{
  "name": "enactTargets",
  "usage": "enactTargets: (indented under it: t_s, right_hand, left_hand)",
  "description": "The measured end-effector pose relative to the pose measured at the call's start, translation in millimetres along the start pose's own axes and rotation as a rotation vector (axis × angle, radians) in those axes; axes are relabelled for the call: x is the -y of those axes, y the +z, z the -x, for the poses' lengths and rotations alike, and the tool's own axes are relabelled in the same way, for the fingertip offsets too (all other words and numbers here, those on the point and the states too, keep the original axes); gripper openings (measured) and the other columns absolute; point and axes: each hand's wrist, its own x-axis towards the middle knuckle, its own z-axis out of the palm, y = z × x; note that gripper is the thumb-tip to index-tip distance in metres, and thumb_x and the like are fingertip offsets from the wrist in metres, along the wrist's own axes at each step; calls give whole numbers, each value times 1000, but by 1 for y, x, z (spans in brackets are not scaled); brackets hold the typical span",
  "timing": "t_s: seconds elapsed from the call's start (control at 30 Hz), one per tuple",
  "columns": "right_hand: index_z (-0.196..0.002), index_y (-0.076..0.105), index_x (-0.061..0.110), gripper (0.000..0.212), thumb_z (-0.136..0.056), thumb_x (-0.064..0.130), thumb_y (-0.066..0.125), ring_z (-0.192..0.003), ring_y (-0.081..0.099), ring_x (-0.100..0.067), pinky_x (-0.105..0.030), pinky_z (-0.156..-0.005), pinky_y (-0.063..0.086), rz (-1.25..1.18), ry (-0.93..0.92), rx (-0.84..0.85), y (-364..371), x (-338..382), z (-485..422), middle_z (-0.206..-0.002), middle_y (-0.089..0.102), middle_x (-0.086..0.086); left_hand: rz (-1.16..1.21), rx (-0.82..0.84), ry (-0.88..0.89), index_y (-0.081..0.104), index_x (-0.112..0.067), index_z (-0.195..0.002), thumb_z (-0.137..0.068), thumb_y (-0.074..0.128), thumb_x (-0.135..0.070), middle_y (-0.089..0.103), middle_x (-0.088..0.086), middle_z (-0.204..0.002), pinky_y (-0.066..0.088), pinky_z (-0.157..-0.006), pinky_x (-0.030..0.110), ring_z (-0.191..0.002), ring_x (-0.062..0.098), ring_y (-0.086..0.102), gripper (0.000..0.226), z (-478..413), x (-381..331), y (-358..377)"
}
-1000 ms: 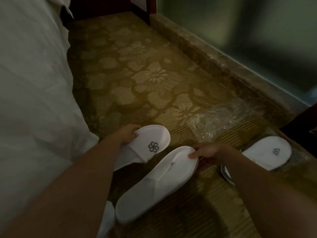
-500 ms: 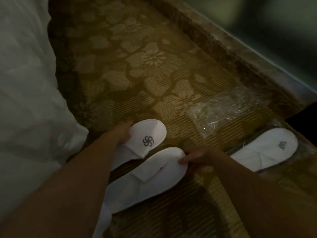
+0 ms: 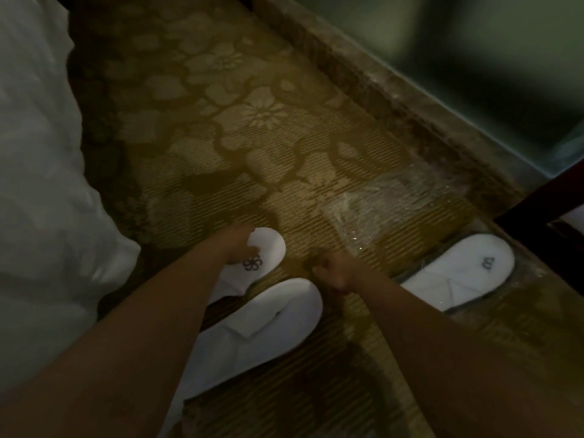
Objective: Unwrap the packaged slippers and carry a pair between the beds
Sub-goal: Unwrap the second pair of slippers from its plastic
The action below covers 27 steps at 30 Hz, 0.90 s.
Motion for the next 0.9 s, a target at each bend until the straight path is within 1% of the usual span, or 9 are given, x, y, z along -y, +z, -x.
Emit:
enactTargets:
  t_s: [0.17, 0.3, 0.4, 0.47, 0.53, 0.6, 0.7, 0.83, 0.9]
  right_hand:
    - [-108, 65, 5, 41, -96, 36, 41, -104, 63, -33, -37, -91, 49, -120, 57, -262, -36, -29, 17, -110, 66, -21]
    - [-102, 67, 6, 38, -96, 33, 41, -104, 62, -33, -34, -84, 45, -186, 147, -386, -65, -68, 45, -108, 66, -20]
    - [-89, 64, 7, 33, -93, 31, 42, -90, 68, -36, -42, -89, 52, -293, 201, -421, -79, -102, 62, -94, 70, -21]
    - [-92, 63, 5, 32, -90, 31, 44, -86, 68, -37, -48, -87, 54, -356, 240, -448, -83, -128, 73, -93, 71, -22]
    - [-92, 64, 5, 28, -91, 28, 48, -96, 65, -39, -47, -91, 52, -371, 292, -487, -88, -150, 85, -102, 70, -24]
    - [-103, 65, 1, 28, -93, 23, 50, -109, 60, -39, -41, -97, 48, -383, 348, -505, -93, -167, 93, -114, 66, -24]
    - [-126, 55, -3, 41, -94, 22, 51, -123, 50, -36, -34, -99, 41, -365, 440, -487, -96, -190, 98, -132, 55, -22]
    - [-136, 41, -1, 55, -90, 24, 57, -127, 46, -34, -35, -101, 40, -432, 494, -469, -92, -208, 103, -139, 45, -21]
    - [-141, 35, -1, 64, -87, 22, 62, -130, 45, -34, -38, -106, 41, -509, 457, -455, -87, -216, 100, -142, 44, -20]
  left_hand:
    - [-71, -23, 201, 45, -7, -137, -95, 48, -30, 46, 16, -142, 39, -105, 36, -128, 29, 46, 48, 5, -76, -15]
    - [-115, -12, 328, 36, -11, -143, -96, 45, -34, 42, 14, -146, 41, -103, 39, -128, 30, 46, 53, 11, -142, -5]
    - [-88, -2, 402, 32, -11, -145, -97, 43, -39, 39, 14, -148, 38, -103, 35, -130, 29, 45, 57, 15, -186, 4]
    - [-119, 29, 448, 32, -9, -145, -97, 42, -39, 39, 16, -147, 38, -106, 34, -131, 30, 43, 58, 19, -213, 12]
    - [-158, 66, 486, 36, -7, -142, -96, 43, -40, 42, 17, -144, 39, -106, 37, -129, 30, 45, 57, 20, -234, 23]
    - [-188, 102, 500, 44, -7, -134, -95, 44, -42, 49, 16, -138, 42, -102, 39, -123, 29, 49, 52, 18, -248, 35]
    - [-221, 122, 476, 45, -6, -131, -94, 45, -44, 52, 17, -135, 43, -98, 34, -120, 29, 52, 53, 13, -264, 51]
    - [-140, 141, 418, 42, -4, -137, -95, 45, -43, 49, 15, -141, 39, -97, 28, -125, 27, 50, 57, 2, -280, 60]
    - [-71, 147, 393, 42, -5, -138, -94, 47, -43, 49, 14, -141, 38, -95, 25, -125, 26, 50, 58, -6, -287, 64]
